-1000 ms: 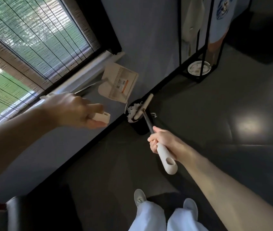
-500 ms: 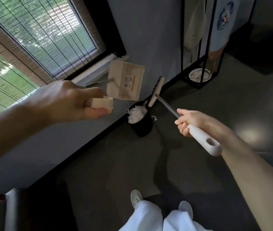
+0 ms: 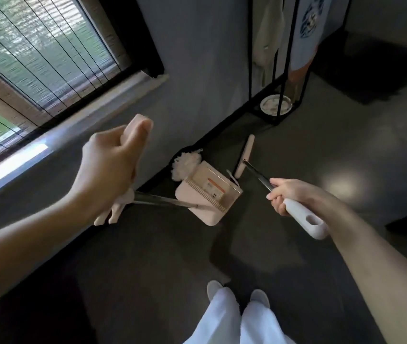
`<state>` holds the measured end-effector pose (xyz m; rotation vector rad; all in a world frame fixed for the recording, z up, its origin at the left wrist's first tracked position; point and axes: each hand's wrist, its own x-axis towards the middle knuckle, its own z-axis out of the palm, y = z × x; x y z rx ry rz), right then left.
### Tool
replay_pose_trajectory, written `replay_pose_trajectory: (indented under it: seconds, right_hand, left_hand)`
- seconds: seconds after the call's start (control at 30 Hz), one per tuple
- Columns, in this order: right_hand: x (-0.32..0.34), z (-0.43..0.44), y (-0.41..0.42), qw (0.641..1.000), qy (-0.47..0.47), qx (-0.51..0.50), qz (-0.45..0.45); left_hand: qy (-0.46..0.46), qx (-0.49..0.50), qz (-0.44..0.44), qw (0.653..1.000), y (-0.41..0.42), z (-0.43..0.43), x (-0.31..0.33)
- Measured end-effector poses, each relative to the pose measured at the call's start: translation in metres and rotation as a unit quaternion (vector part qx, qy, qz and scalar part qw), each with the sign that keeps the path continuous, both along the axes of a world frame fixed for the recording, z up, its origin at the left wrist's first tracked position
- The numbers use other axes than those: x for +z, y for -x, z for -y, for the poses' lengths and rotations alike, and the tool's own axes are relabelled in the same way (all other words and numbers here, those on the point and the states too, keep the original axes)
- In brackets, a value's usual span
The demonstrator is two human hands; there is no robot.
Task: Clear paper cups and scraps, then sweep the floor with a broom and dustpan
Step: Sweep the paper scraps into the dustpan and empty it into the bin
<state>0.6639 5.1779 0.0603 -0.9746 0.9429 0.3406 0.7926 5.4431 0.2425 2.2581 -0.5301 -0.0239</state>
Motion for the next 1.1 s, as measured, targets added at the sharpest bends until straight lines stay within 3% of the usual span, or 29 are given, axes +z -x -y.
replay_pose_trajectory:
  seconds: [0.23, 0.53, 0.77, 1.1]
  right_hand:
    - [-0.033, -0.011, -0.016, 0.997, 0.002, 0.058, -0.05]
    - [-0.038, -0.008, -0.047, 0.984, -0.002, 0.117, -0.137]
    - [-0.036, -0.004, -0.086, 0.979, 0.045, 0.121, -0.155]
    - [-0.05, 0.079, -0.197, 0.959, 0.102, 0.225, -0.137]
  left_hand:
    - [0.054, 0.057, -0.162, 0.984, 0.004, -0.002, -0.097]
    - [0.056, 0.117, -0.257, 0.958, -0.027, 0.001, -0.194]
    - [0.073, 0.143, -0.286, 0.944, -0.07, 0.031, -0.233]
    - [-0.004, 0.145, -0.295, 0.944, -0.153, 0.044, -0.237]
